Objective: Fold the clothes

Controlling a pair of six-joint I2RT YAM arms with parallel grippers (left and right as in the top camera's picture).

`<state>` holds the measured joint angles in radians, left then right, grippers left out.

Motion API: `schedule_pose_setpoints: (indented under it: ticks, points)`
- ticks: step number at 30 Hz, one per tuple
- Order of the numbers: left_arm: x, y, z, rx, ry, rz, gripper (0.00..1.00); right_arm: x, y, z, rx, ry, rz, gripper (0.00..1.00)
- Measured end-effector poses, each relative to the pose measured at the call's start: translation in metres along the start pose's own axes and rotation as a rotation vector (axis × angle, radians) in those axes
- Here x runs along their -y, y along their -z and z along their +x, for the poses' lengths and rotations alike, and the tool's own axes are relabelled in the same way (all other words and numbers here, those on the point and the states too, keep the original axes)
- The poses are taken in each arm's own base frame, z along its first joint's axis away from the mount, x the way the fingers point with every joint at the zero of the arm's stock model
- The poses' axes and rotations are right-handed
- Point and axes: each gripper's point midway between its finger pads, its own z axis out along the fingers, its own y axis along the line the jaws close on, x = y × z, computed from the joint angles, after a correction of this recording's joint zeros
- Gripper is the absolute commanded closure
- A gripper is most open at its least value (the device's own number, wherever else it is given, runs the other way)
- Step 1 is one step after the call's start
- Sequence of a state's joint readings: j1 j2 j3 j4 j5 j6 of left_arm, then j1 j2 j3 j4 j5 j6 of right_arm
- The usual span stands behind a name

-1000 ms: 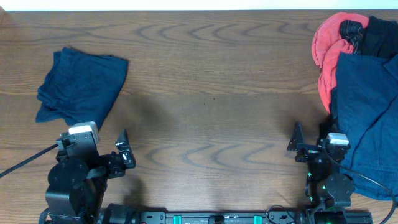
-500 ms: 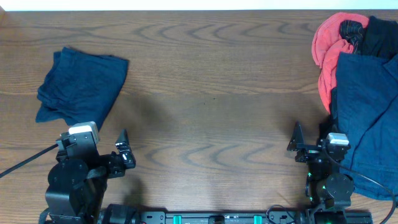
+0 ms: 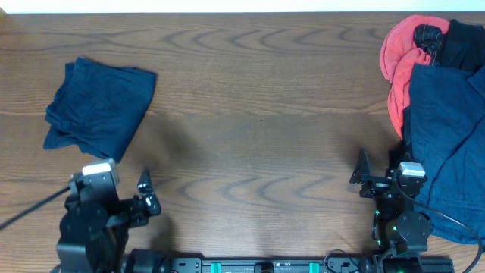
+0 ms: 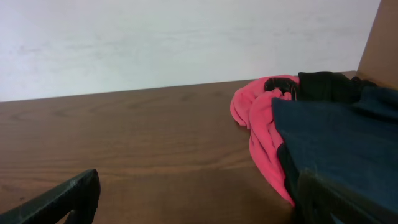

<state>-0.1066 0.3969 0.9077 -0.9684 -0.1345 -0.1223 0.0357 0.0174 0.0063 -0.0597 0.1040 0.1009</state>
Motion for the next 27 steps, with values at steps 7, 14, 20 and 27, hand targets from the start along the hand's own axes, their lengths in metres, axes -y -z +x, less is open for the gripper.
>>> schedule_pose_setpoints:
  ticks: [7, 14, 20, 27]
  points:
    - [-0.018, -0.014, 0.042, 0.038, 0.044, -0.062, 0.02, 0.000, 0.000, 0.000, -0.001, 0.000, 0.000, 0.01]
    - [-0.026, -0.046, 0.049, 0.211, 0.095, -0.088, 0.02, 0.000, 0.000, 0.000, -0.001, 0.000, 0.000, 0.01]
    - [-0.025, -0.071, 0.026, 0.401, 0.126, -0.073, 0.02, 0.001, 0.000, 0.000, -0.001, 0.000, 0.002, 0.01]
    - [-0.022, -0.107, 0.039, 0.496, 0.134, -0.041, 0.02, 0.001, 0.000, 0.000, 0.000, 0.000, 0.003, 0.01]
